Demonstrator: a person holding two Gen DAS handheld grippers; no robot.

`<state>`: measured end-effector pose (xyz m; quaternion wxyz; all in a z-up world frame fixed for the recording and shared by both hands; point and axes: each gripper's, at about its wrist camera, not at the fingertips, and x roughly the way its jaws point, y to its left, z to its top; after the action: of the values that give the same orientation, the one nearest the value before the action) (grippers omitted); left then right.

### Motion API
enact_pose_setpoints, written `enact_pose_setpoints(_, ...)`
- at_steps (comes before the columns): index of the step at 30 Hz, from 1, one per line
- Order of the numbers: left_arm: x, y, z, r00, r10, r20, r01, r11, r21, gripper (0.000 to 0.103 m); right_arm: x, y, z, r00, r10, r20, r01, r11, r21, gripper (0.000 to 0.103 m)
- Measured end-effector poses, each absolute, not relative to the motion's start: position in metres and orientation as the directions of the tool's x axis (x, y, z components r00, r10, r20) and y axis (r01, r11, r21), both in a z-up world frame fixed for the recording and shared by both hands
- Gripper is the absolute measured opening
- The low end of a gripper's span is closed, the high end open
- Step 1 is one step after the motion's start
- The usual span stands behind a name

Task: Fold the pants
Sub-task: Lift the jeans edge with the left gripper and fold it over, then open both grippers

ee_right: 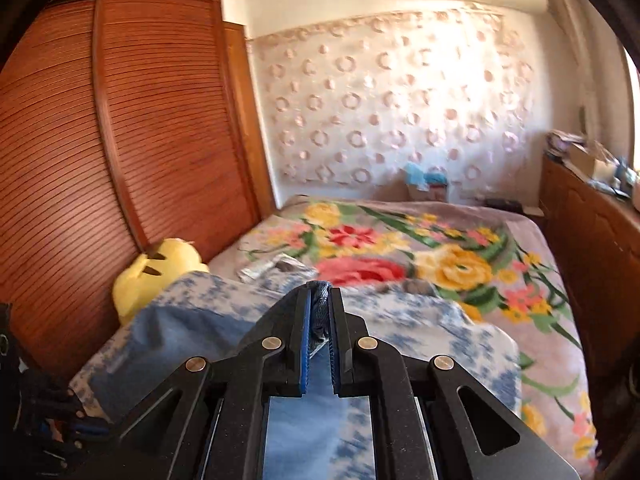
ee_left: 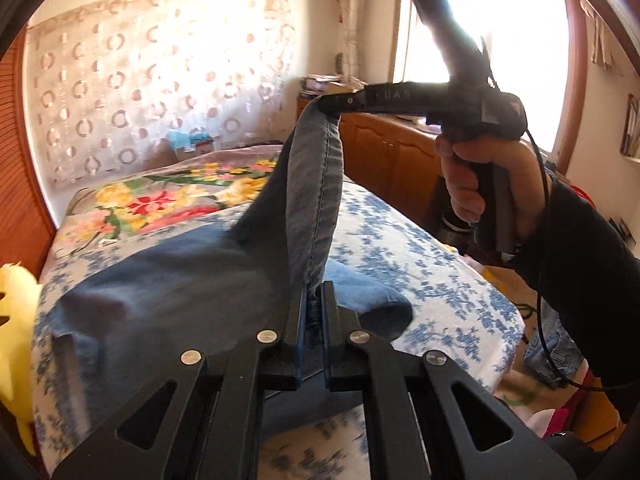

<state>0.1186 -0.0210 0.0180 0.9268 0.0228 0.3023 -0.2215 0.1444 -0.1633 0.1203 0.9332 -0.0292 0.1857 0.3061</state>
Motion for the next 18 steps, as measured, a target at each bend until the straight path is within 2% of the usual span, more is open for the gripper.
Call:
enact_pose_setpoints(11,0.082,0.061,0.014,0.782,-0.328,-0.531,0.299,0.943,-0.143,0.007,0.146,-0.068,0.137,0.658,0.663,-0.356,-0.709,0.705,0.002,0.008)
enact_pose_setpoints(18,0.069,0.095,0.003,0.795,-0.291,-0.533,0.241,0.957,-0.163,0.007,0.157,-0.042,0.130,0.622,0.687,-0.375,-0.751,0.659,-0.038,0.007)
